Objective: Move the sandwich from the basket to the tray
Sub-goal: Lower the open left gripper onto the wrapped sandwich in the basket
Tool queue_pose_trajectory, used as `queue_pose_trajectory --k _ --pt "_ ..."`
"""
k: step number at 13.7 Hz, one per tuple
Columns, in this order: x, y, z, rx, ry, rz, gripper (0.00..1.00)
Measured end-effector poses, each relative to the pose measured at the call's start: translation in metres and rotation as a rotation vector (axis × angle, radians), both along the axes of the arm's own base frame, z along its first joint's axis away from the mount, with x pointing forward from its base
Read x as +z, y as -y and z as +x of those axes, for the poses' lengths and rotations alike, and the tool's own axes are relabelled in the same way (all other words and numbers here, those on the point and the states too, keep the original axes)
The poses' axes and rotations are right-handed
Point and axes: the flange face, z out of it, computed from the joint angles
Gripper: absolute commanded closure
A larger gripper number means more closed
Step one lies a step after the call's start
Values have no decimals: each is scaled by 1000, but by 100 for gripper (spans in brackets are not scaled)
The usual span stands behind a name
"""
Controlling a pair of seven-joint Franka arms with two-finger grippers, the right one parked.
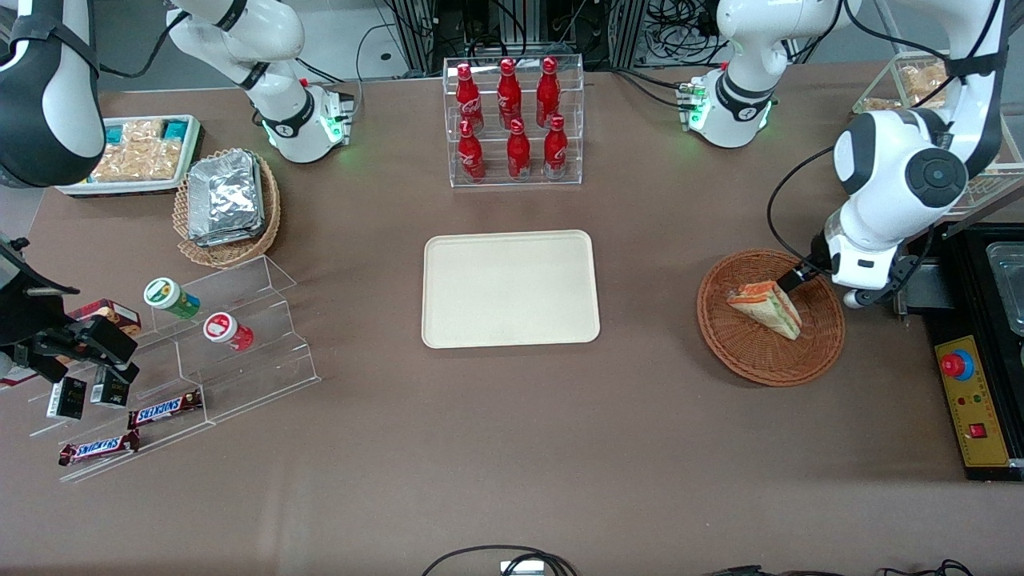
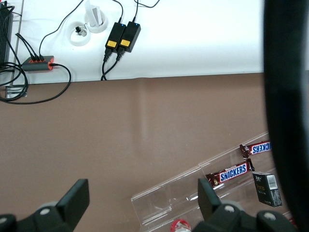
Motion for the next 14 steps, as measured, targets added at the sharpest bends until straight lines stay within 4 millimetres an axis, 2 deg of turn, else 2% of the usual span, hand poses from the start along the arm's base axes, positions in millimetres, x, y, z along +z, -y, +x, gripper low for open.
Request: queue_pose_trajectory --k 7,11,12,14 --pt "-57 7 9 95 17 -11 0" --pt "-81 8 6 118 24 -17 1" --pt "-87 8 4 124 17 -17 11" --pt "-93 8 3 131 11 -18 58"
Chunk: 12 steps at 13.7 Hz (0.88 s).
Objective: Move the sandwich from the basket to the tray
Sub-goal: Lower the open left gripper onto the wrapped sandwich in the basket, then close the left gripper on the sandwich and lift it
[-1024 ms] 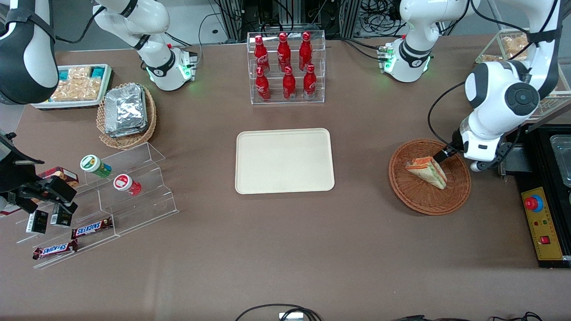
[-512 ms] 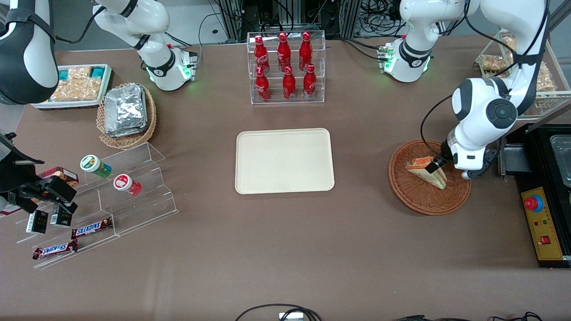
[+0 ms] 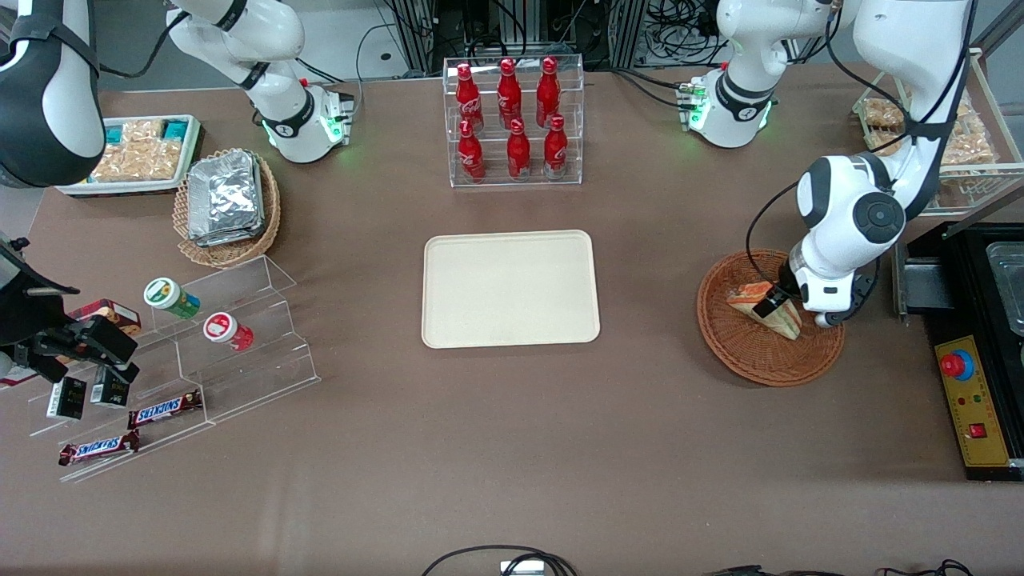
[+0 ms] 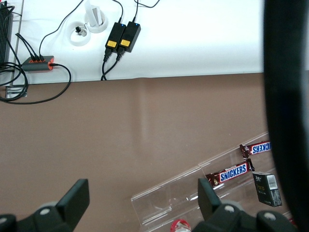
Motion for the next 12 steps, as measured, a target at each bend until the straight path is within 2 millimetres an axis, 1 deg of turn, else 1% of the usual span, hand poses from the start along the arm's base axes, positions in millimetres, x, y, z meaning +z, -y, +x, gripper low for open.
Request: queue_pose_trajectory --k 1,2,4,6,8,10,12 --pt "-1 0 0 5 -1 0 73" --pt "-2 0 0 13 0 0 82" --pt "-1 1 1 33 3 1 94" --pt "3 1 4 43 8 1 95" --pt "17 2 10 35 -18 8 95" --pt "46 15 20 -15 -53 31 95" --pt "83 37 32 -69 -84 59 95"
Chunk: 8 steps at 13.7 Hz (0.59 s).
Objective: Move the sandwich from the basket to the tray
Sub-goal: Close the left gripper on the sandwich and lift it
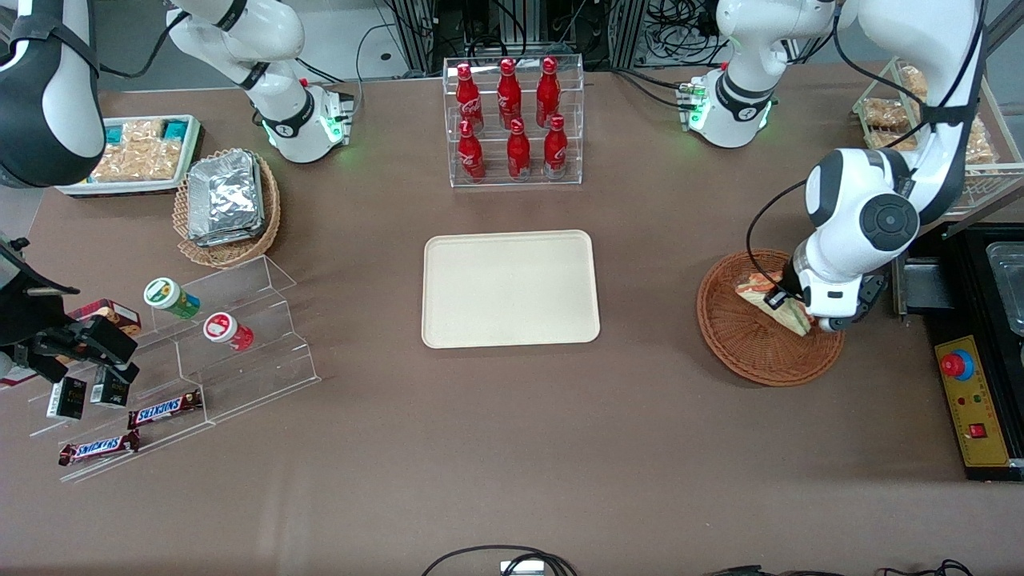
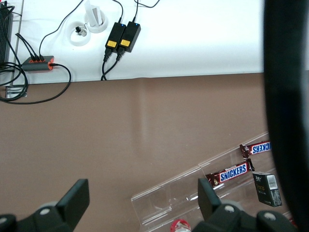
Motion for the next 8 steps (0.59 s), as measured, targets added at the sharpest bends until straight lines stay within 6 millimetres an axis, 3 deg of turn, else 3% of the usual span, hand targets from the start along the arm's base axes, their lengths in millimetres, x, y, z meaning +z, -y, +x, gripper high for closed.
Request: queue_pose_trajectory --k 2,4,8 --pt "40 25 13 -59 -14 16 95" --pt "67 49 21 -120 -8 15 94" --pt "89 88 24 -259 20 1 94"
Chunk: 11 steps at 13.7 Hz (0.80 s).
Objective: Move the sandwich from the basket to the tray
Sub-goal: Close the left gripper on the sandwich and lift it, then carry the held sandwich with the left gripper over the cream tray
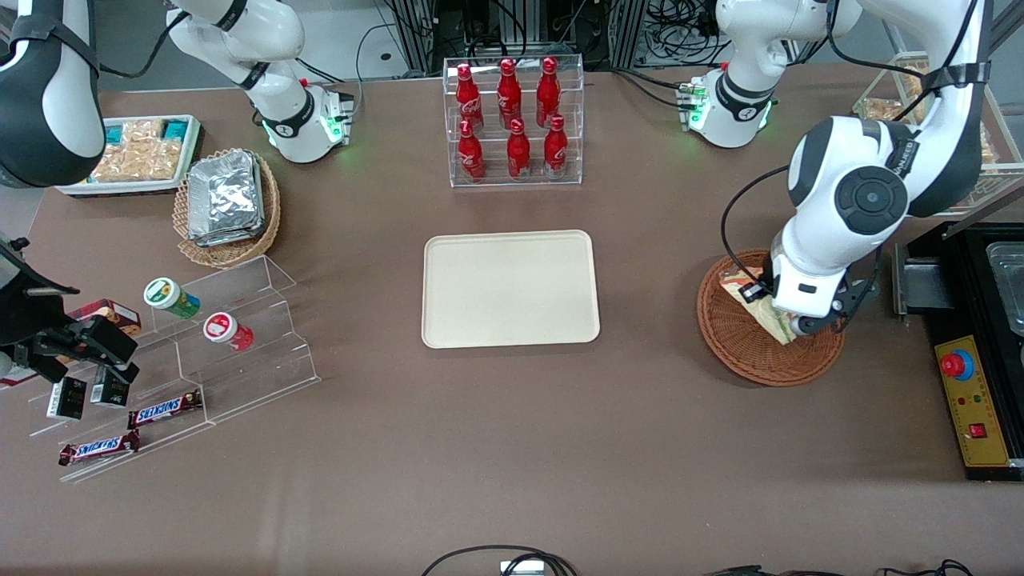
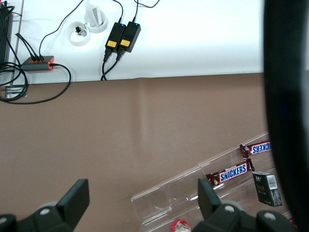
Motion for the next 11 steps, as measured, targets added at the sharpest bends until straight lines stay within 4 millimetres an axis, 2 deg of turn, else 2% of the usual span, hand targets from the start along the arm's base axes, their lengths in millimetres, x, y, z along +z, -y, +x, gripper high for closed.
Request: queue_pose_trajectory --k 2,6,11 --pt "7 31 -4 -87 12 -9 94" --pt "17 107 -23 -223 27 -20 94" --pt "-12 176 -54 -355 -30 -5 90"
